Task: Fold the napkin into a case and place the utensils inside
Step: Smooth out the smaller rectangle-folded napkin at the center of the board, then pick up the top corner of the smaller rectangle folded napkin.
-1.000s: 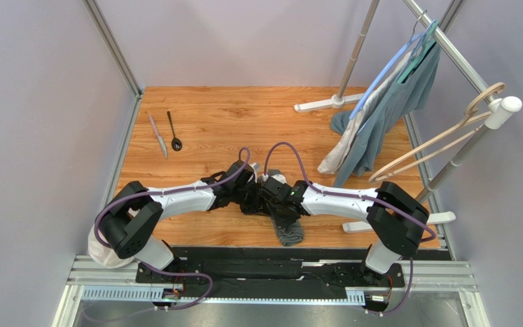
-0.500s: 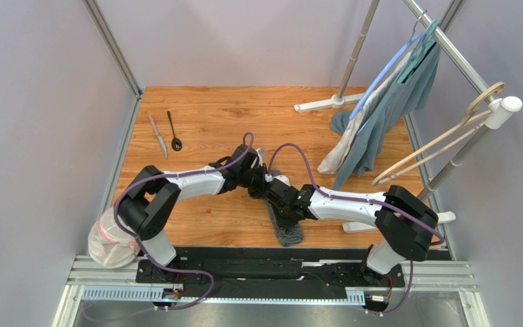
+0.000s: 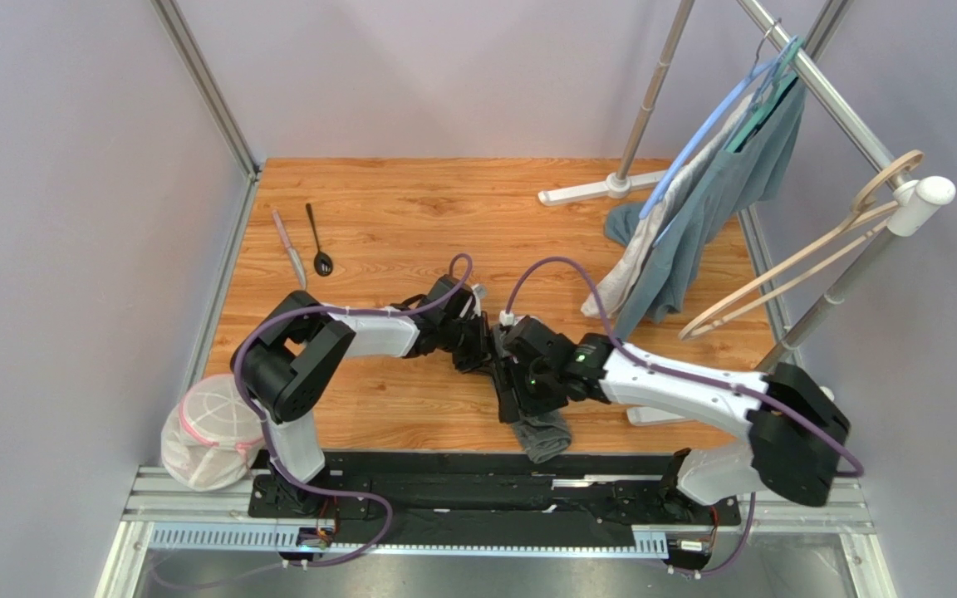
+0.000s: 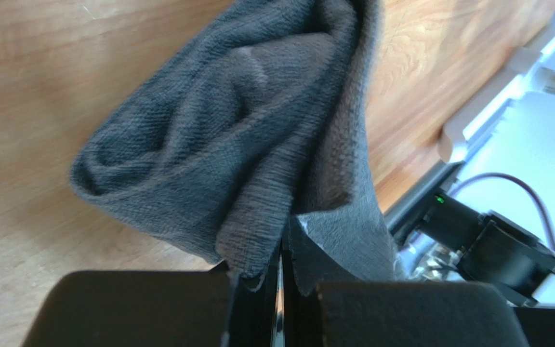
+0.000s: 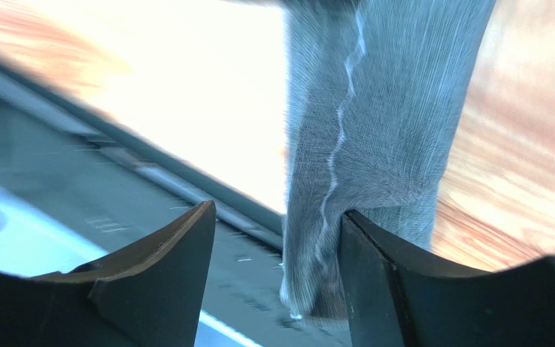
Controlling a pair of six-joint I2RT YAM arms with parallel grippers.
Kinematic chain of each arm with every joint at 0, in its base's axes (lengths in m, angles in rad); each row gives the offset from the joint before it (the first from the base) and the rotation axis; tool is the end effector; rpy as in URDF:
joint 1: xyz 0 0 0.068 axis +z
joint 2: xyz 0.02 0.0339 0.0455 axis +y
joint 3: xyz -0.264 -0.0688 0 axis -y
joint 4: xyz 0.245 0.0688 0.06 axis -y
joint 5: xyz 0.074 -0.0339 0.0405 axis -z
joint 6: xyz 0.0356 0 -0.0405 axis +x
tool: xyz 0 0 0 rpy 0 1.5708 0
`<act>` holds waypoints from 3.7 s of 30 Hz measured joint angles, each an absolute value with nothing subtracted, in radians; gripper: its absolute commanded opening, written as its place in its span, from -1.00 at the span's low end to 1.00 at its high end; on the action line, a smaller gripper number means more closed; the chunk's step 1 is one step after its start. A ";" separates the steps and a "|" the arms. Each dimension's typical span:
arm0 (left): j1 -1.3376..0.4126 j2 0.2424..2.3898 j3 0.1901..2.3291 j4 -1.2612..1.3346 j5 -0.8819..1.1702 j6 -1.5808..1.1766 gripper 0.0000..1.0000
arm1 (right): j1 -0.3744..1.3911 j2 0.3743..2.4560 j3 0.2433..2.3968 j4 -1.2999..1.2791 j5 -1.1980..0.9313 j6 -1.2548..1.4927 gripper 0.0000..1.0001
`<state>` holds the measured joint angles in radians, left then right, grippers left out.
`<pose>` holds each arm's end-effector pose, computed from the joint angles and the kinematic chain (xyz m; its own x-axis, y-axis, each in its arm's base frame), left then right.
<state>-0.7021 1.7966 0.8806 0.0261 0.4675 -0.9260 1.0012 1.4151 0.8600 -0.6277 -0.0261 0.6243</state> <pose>0.2511 -0.2334 0.1308 -0.9904 -0.0967 -0.0985 0.0026 0.7006 -0.7136 0.1396 0.2198 0.1947 -0.9002 -0.3222 -0.2928 -0.3956 0.8863 0.2407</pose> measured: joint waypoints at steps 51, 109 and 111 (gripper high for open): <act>-0.673 1.809 0.845 0.064 0.513 -0.916 -0.93 | 0.798 1.297 0.430 -0.162 -0.403 0.801 -0.90; -0.416 1.597 1.207 -0.408 0.381 -0.624 0.01 | 0.619 1.760 1.120 -0.295 -0.529 0.439 -0.89; -0.414 1.593 1.245 -0.447 0.344 -0.608 0.05 | 0.606 1.806 1.165 -0.304 -0.522 0.427 -0.88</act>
<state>-0.4137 1.5929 1.2446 -0.4473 0.3443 -0.6083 0.6056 1.8061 1.1648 -0.3042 -0.5220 0.4271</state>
